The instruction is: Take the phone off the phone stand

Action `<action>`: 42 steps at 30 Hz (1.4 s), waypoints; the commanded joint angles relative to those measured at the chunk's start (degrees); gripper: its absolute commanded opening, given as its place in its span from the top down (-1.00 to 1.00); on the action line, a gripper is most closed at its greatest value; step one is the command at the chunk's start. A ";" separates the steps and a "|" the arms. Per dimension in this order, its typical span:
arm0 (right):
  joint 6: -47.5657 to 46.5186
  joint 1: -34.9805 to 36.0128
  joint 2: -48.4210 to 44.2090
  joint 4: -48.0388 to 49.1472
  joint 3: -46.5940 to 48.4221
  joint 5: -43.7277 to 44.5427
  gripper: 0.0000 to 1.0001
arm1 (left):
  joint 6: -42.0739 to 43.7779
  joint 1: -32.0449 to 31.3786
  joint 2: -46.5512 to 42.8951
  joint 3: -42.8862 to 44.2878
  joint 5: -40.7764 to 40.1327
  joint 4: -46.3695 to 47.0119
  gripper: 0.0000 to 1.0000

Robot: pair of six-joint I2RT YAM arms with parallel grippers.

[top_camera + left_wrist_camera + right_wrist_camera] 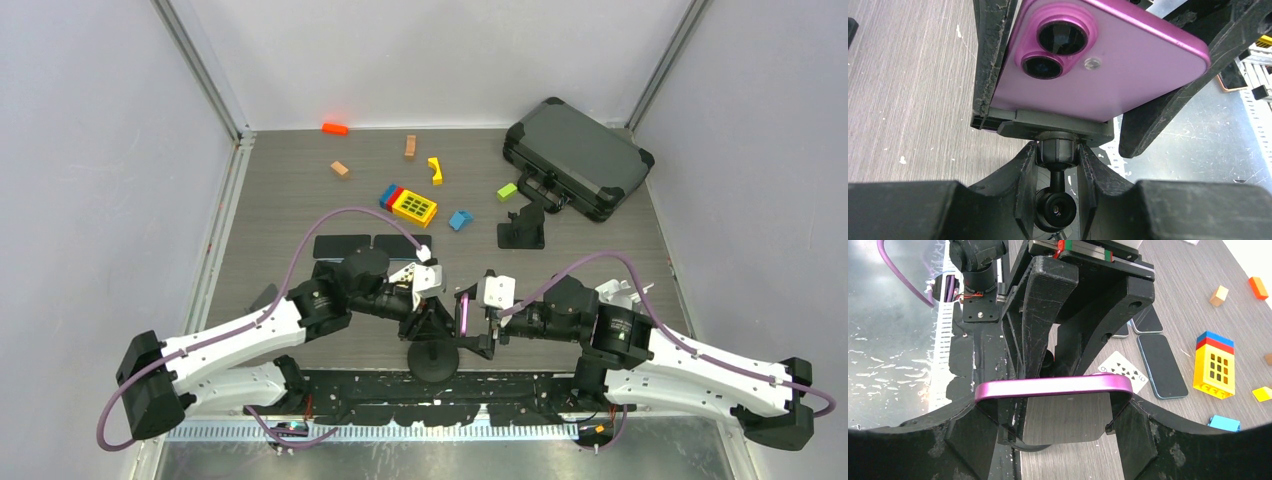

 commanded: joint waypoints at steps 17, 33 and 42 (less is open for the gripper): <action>-1.26 -27.80 13.41 12.28 7.51 -30.24 1.00 | 3.20 1.43 -0.41 1.00 3.48 -0.01 1.00; 2.66 -28.09 5.14 4.32 7.71 -16.09 1.00 | 1.13 1.42 -4.41 -0.96 -12.00 -1.50 1.00; 16.10 -28.09 -2.97 -4.39 12.05 8.73 1.00 | -0.36 1.58 -1.78 3.83 -21.95 0.16 1.00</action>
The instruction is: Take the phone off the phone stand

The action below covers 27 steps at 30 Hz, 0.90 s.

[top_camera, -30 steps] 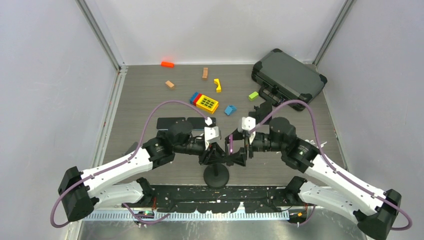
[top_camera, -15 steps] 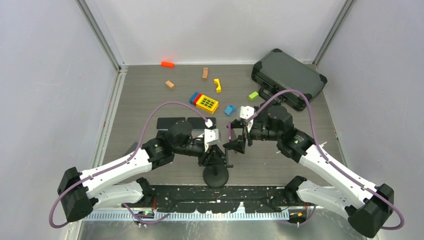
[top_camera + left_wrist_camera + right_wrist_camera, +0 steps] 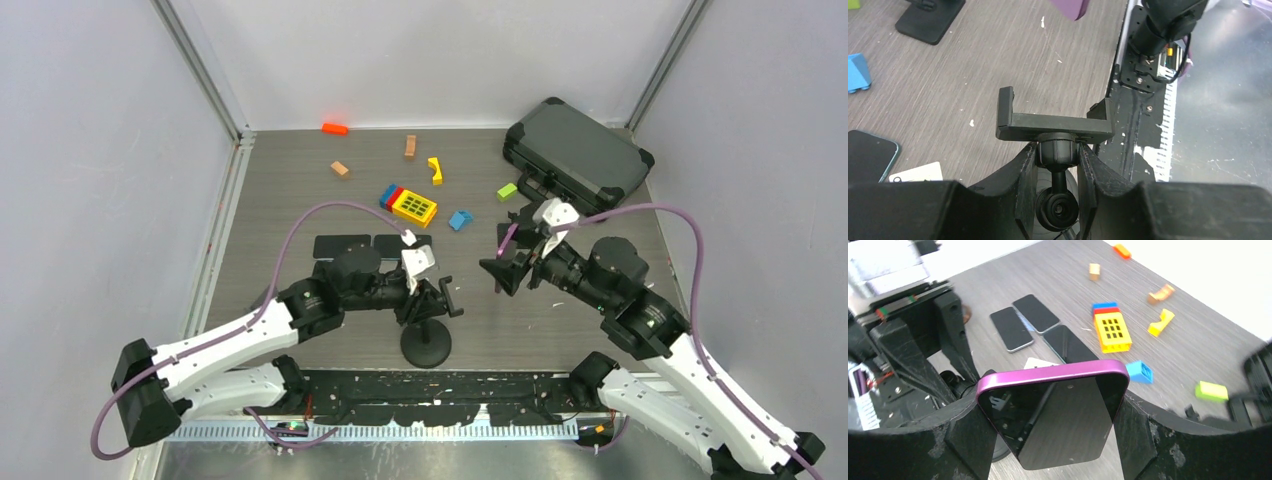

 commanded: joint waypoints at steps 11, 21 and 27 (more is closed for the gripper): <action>12.17 0.06 -7.01 -15.44 11.76 21.72 1.00 | -1.70 8.21 24.47 22.21 1.42 9.88 1.00; 13.26 0.04 -10.96 -20.98 12.56 23.54 1.00 | 2.42 12.88 43.31 39.32 3.02 8.07 1.00; 13.29 0.06 -11.36 -22.56 12.75 23.43 1.00 | 2.64 16.20 52.06 47.49 4.07 9.98 1.00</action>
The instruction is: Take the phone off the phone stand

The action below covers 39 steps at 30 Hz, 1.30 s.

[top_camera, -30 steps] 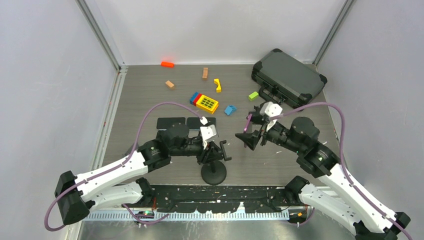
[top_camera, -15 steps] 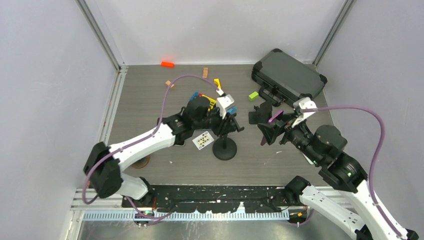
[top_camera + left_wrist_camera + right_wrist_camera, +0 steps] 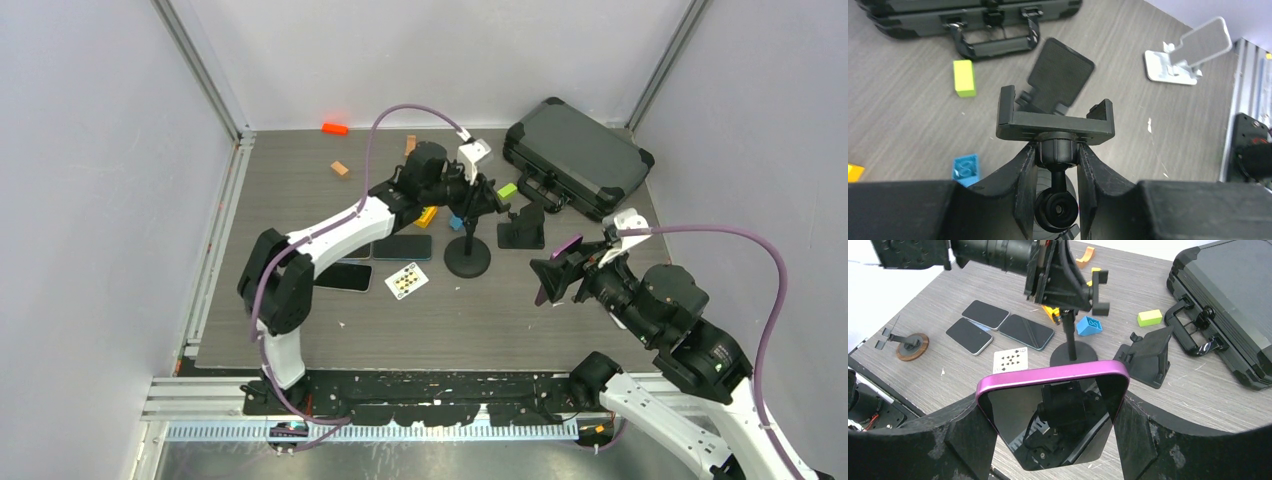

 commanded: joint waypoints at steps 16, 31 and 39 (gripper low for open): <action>-0.53 0.06 -2.11 -0.20 1.98 0.19 1.00 | 1.68 3.70 8.13 9.57 1.06 8.27 0.19; -2.16 0.00 -2.30 -0.63 1.52 -1.03 0.99 | 2.72 3.70 -0.78 5.54 -1.88 1.37 -0.99; -4.94 0.05 -1.22 0.25 1.36 -2.92 0.87 | -3.18 3.72 -16.26 -2.09 -21.39 -10.57 -0.99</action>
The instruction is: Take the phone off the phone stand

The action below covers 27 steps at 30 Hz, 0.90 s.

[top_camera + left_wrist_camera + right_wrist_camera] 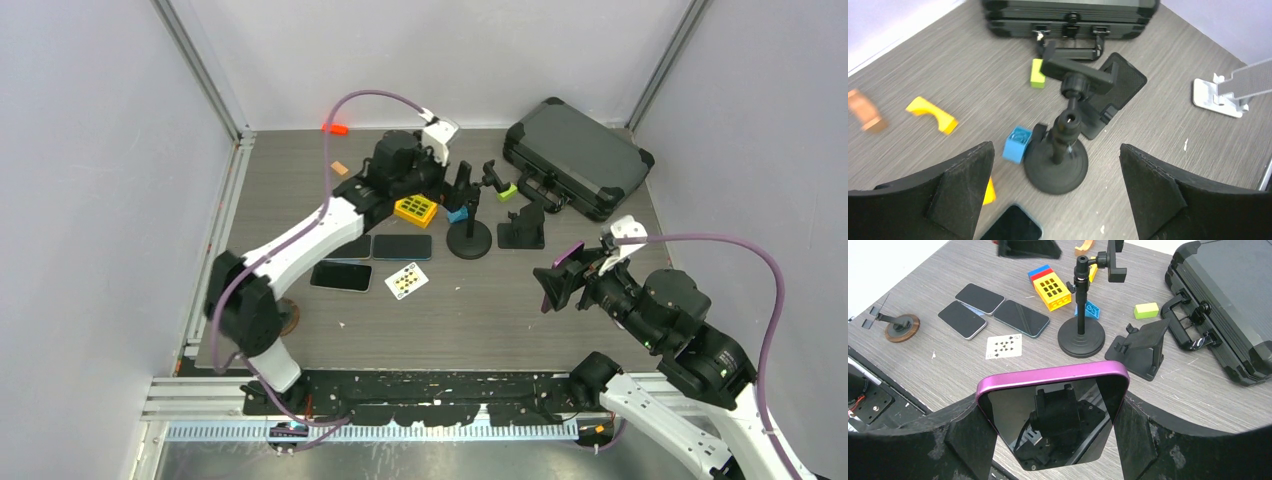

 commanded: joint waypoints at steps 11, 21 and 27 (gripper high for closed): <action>-9.63 0.06 14.94 18.24 -6.42 -30.56 0.83 | -11.87 0.19 -38.07 -17.45 -18.15 -31.60 -0.99; -29.04 8.41 44.51 15.67 3.06 -37.09 0.86 | -13.23 0.24 -61.76 -29.05 -27.48 -39.09 -0.99; -36.10 10.77 61.68 13.44 12.09 -33.55 0.86 | -14.94 0.23 -68.26 -32.74 -33.68 -39.06 -0.99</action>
